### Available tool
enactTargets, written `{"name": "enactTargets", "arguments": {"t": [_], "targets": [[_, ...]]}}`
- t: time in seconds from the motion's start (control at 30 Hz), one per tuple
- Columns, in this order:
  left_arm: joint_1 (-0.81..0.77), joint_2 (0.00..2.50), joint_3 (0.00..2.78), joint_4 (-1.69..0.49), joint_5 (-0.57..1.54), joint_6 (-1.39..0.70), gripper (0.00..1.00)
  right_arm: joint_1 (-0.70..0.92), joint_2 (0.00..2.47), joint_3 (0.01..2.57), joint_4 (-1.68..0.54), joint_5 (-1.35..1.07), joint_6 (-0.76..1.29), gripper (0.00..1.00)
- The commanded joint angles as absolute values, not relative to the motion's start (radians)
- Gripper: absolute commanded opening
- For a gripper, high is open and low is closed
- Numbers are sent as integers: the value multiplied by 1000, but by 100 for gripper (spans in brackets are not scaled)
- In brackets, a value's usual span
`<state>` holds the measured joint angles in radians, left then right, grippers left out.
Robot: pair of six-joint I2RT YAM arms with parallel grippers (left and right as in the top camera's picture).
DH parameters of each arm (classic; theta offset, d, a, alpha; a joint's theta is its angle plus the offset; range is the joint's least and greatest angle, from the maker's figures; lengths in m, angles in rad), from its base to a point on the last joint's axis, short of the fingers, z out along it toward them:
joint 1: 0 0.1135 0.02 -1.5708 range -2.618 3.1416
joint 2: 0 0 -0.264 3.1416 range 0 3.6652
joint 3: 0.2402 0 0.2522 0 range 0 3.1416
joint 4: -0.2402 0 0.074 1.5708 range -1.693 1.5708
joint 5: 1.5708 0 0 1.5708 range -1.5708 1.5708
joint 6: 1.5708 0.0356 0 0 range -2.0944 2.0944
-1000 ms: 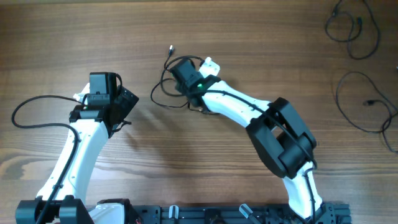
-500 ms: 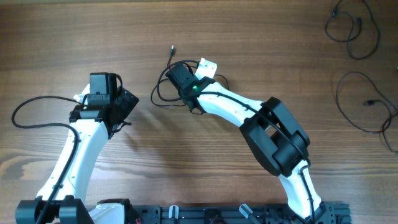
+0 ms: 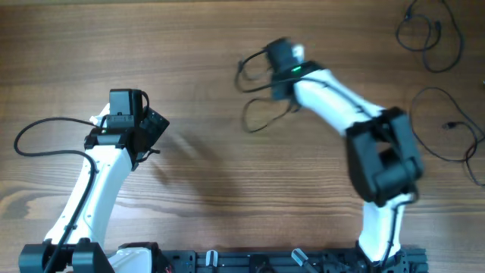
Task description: Untangle cables
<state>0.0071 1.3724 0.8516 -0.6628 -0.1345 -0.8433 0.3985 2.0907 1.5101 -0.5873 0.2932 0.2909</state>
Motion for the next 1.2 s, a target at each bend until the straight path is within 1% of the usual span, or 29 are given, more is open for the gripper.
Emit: {"name": "enactTargets", "arguments": {"t": [0.0, 0.1, 0.13, 0.2, 0.23, 0.3, 0.37, 0.43, 0.5, 0.6, 0.63, 0.67, 0.7, 0.77, 0.87, 0.97, 1.1, 1.17], "targets": [[11, 1362, 851, -663, -154, -852, 100, 236, 2025, 1509, -572, 290, -33, 4], [11, 1362, 851, -663, -154, -852, 100, 87, 2025, 1505, -495, 273, -164, 5], [11, 1362, 851, -663, -154, -852, 100, 41, 2025, 1505, -460, 229, -213, 5], [11, 1362, 851, -663, -154, -852, 100, -46, 2025, 1503, -389, 57, -309, 5], [11, 1362, 851, -663, -154, -852, 100, -101, 2025, 1503, -333, -49, -309, 5], [11, 1362, 851, -663, -154, -852, 100, -140, 2041, 1503, -277, -150, -307, 5], [11, 1362, 851, -663, -154, -852, 100, -148, 2078, 1503, -261, -218, -402, 5], [11, 1362, 851, -663, -154, -852, 100, -140, 2112, 1503, -257, -221, -572, 5], [11, 1362, 851, -663, -154, -852, 100, -138, 2140, 1503, -193, -131, -709, 5], [11, 1362, 851, -663, -154, -852, 100, -151, 2149, 1504, -72, -43, -709, 5], [11, 1362, 851, -663, -154, -852, 100, -152, 2146, 1504, -64, -24, -696, 45], [11, 1362, 851, -663, -154, -852, 100, -150, 2121, 1504, -69, -8, -620, 100], [11, 1362, 851, -663, -154, -852, 100, -149, 2096, 1505, -73, -12, -567, 100], [11, 1362, 851, -663, -154, -852, 100, -147, 2038, 1505, -109, -36, -535, 100], [11, 1362, 851, -663, -154, -852, 100, -142, 1870, 1505, -243, -50, -503, 100], [11, 1362, 851, -663, -154, -852, 100, -142, 1625, 1504, -443, -78, -300, 100], [11, 1362, 851, -663, -154, -852, 100, -142, 1397, 1504, -675, -266, -121, 100], [11, 1362, 851, -663, -154, -852, 100, -142, 1306, 1503, -786, -334, -102, 100]]}}
